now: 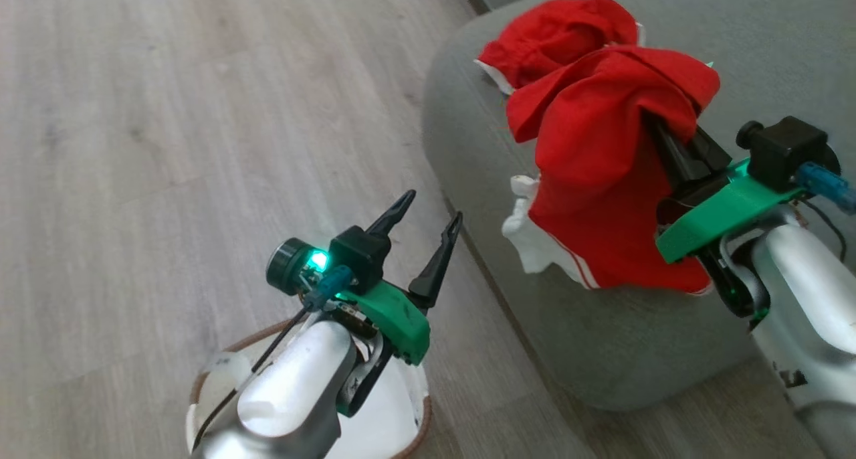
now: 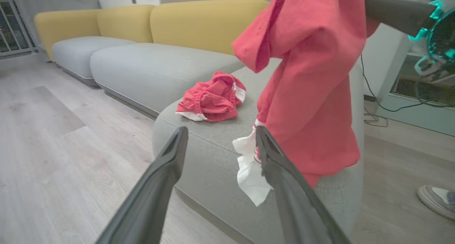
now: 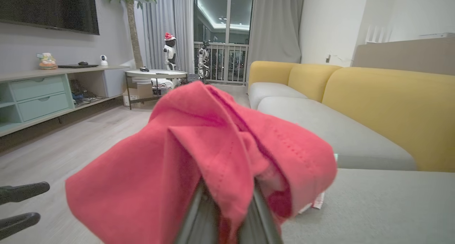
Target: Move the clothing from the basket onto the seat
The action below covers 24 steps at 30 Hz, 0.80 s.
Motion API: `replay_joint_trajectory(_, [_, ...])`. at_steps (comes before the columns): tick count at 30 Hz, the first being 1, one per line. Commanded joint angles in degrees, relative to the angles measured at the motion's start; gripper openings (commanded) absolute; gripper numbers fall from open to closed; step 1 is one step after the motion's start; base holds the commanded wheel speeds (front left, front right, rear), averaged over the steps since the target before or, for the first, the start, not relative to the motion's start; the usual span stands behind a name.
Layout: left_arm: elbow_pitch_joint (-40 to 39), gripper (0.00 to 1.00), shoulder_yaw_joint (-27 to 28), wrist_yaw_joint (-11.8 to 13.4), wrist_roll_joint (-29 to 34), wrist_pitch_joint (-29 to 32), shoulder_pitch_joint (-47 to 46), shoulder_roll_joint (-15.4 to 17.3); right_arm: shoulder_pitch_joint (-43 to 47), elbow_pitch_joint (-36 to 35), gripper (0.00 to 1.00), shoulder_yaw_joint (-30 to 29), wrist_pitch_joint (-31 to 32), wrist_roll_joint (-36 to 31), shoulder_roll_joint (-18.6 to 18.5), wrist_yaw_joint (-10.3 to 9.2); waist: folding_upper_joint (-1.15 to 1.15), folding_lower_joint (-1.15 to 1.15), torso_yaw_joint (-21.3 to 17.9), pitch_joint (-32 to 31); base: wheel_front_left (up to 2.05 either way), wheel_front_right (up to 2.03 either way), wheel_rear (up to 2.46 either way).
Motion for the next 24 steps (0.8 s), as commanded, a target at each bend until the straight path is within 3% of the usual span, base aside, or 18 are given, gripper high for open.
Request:
replay_joint_trajectory(1, [-1.2,1.0,1.8,-0.2,0.3,-0.7,-2.3,0.4,-1.5,-2.1,0.0,-0.3,0.2,0.0,-0.6,-0.01,0.0,0.0,-2.0,1.6,0.0,0.0,0.0])
replay_joint_trajectory(10, [0.2,1.0,0.5,-1.1,0.7,-0.7,-3.7,-0.4,-2.6,-1.0,0.0,-3.0,0.4,0.7,-0.3,-0.01,0.0,0.0,-2.5,4.7,0.0,0.0,0.0])
replay_joint_trajectory(19, [0.1,1.0,-0.5,-1.3,1.5,-0.1,-5.8,-0.1,-14.2,5.1,0.0,-8.6,1.8,0.9,-1.6,-0.01,0.0,0.0,2.2,9.8,0.0,0.0,0.0])
replay_joint_trajectory(24, [-2.0,1.0,-1.3,-1.2,2.5,0.8,-7.8,0.3,-23.0,11.2,0.0,-12.7,3.8,1.9,-5.0,-0.01,0.0,0.0,6.3,14.8,0.0,0.0,0.0])
